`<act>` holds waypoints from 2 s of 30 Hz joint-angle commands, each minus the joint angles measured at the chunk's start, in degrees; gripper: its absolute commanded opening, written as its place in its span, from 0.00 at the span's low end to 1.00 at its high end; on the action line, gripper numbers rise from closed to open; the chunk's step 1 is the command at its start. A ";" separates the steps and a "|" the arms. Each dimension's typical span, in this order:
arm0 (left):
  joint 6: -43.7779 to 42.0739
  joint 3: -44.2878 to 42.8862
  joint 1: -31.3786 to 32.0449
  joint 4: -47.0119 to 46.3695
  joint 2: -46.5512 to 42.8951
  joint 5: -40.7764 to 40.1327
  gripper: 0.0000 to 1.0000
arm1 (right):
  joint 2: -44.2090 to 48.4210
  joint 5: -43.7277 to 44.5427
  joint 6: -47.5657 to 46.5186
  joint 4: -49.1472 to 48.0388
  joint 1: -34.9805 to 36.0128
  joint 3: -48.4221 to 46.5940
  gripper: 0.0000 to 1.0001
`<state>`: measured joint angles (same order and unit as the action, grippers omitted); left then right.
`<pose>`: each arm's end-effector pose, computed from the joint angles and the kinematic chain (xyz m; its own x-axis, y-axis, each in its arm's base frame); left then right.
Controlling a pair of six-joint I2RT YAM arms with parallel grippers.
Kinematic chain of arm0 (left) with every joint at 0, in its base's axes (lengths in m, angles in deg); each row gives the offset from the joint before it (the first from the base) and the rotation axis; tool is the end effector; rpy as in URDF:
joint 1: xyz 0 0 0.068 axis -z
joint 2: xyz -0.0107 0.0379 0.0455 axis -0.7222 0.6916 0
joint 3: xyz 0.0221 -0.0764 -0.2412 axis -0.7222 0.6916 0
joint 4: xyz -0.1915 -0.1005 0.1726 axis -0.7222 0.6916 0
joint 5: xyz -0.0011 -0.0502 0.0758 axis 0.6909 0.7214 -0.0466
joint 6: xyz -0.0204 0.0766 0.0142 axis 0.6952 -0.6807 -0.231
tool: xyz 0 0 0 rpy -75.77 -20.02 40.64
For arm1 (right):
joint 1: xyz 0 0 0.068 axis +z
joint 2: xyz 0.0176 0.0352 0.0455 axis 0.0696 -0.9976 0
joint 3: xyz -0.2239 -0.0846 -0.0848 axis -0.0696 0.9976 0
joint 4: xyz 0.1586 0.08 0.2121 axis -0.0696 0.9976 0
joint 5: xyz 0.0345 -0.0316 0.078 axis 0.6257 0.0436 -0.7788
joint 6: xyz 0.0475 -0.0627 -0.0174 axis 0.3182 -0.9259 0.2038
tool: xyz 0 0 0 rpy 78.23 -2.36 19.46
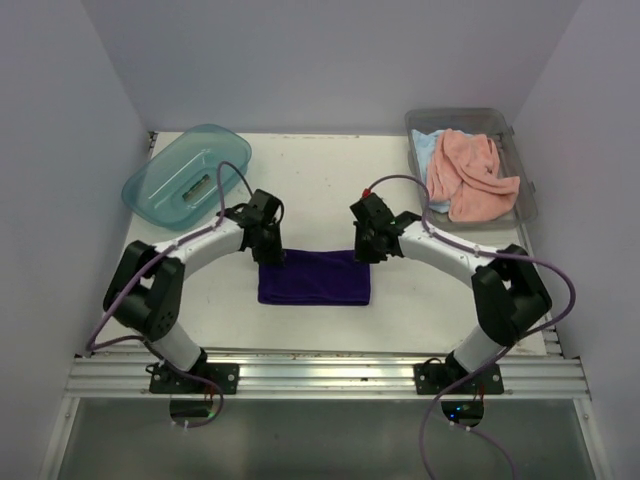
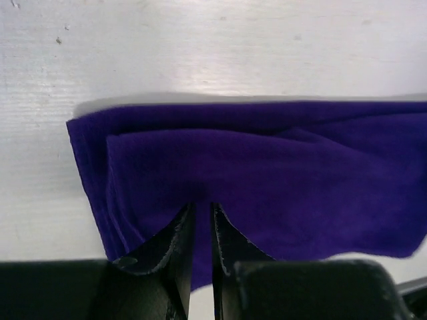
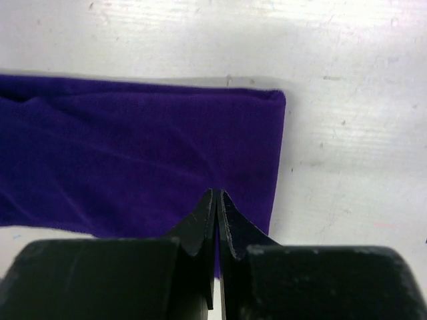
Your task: Roll the towels
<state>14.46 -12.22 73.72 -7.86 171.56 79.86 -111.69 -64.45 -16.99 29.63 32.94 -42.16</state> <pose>0.2992 -0.1601 0.1397 -0.9266 -0.2080 -0.3134 -0.1083 0.9454 -0.3073 0.2869 0.2055 0.1542 -0.8867 0.1007 -0.4512 -0.0051 0.9738 0.2273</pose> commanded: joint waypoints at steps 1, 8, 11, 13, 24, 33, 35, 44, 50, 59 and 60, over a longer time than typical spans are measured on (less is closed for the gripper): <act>-2.12 -0.21 -1.82 -2.09 5.54 1.96 0.18 | -5.18 -1.84 -2.71 -1.26 -2.47 -4.22 0.03; -4.31 1.90 -5.33 -1.21 5.64 -0.67 0.17 | -14.77 -3.43 -7.01 -1.87 -6.60 -7.22 0.01; -4.93 2.25 -7.18 -0.33 5.11 -0.50 0.17 | -13.73 -4.30 -7.19 -2.40 -6.61 -5.38 0.01; -5.11 2.69 -7.88 -0.33 3.71 0.90 0.17 | -12.41 -6.05 -7.10 -2.84 -6.61 -4.41 0.01; -3.53 6.28 -6.04 3.02 -8.43 6.35 0.20 | -0.27 -10.11 -6.05 -4.78 -5.29 0.35 0.04; -2.03 13.59 -6.13 -1.55 -3.25 4.87 0.19 | -3.17 -8.71 -2.54 -6.98 -3.53 9.48 0.00; -2.29 11.15 -6.21 -0.68 -0.01 1.62 0.18 | -2.92 -7.65 -1.23 -6.53 -1.95 11.58 0.00; -8.35 -11.77 -6.22 3.97 17.30 -4.89 0.17 | 5.08 -5.81 9.23 -5.40 13.25 16.17 0.00; -11.70 -23.22 -5.34 12.14 15.84 -15.78 0.19 | 15.79 4.82 10.04 4.26 15.02 12.66 0.02; -9.77 -16.24 -4.99 7.59 7.31 -0.51 0.19 | 6.42 5.63 0.12 4.02 12.47 3.52 0.04; -8.89 -14.90 -4.90 6.71 6.78 0.63 0.19 | 5.36 5.28 -0.59 3.41 12.47 2.99 0.04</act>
<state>4.23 -31.04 68.17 1.06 182.10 73.82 -102.71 -60.10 -13.38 32.71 45.37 -36.33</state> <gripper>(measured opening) 0.191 0.048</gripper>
